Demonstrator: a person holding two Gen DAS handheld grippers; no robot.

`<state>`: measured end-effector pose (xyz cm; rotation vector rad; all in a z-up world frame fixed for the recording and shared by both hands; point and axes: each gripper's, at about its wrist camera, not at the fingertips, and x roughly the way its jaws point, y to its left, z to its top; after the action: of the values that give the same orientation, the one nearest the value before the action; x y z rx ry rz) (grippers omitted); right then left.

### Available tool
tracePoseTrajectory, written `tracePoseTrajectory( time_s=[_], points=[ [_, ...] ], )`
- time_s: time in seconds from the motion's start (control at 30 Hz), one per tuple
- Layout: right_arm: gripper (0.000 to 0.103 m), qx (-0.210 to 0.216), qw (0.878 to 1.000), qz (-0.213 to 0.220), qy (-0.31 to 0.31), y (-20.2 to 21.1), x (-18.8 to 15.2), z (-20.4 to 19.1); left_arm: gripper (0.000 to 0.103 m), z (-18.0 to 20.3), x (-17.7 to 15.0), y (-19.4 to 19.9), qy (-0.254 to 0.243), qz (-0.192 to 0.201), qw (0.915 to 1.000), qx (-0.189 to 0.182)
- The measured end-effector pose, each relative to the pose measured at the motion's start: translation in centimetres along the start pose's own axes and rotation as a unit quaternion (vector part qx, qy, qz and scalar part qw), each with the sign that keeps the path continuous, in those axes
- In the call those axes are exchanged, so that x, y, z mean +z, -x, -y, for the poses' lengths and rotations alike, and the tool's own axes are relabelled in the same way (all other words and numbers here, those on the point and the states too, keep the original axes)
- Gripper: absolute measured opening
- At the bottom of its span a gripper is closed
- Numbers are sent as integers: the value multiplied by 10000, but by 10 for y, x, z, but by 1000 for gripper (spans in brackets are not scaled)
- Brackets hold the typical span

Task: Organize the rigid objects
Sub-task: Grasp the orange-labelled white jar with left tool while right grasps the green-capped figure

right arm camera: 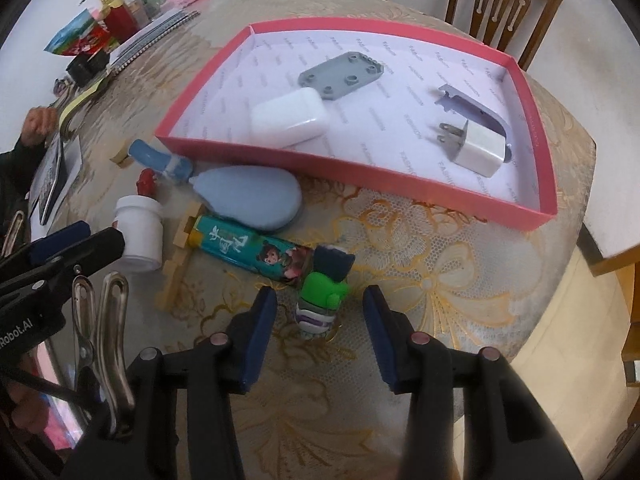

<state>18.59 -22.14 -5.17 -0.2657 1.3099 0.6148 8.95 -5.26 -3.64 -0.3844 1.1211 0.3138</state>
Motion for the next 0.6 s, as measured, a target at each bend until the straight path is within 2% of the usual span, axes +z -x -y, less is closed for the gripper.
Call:
tracePoseTrajectory(
  time_s=[0.33, 0.6],
  points=[
    [43, 7, 10000, 49, -23, 3, -3, 7, 65, 11, 3, -27, 231, -199, 9995, -74],
    [43, 11, 9999, 68, -91, 5, -5, 13, 65, 13, 3, -35, 222, -70, 9997, -20]
  ],
)
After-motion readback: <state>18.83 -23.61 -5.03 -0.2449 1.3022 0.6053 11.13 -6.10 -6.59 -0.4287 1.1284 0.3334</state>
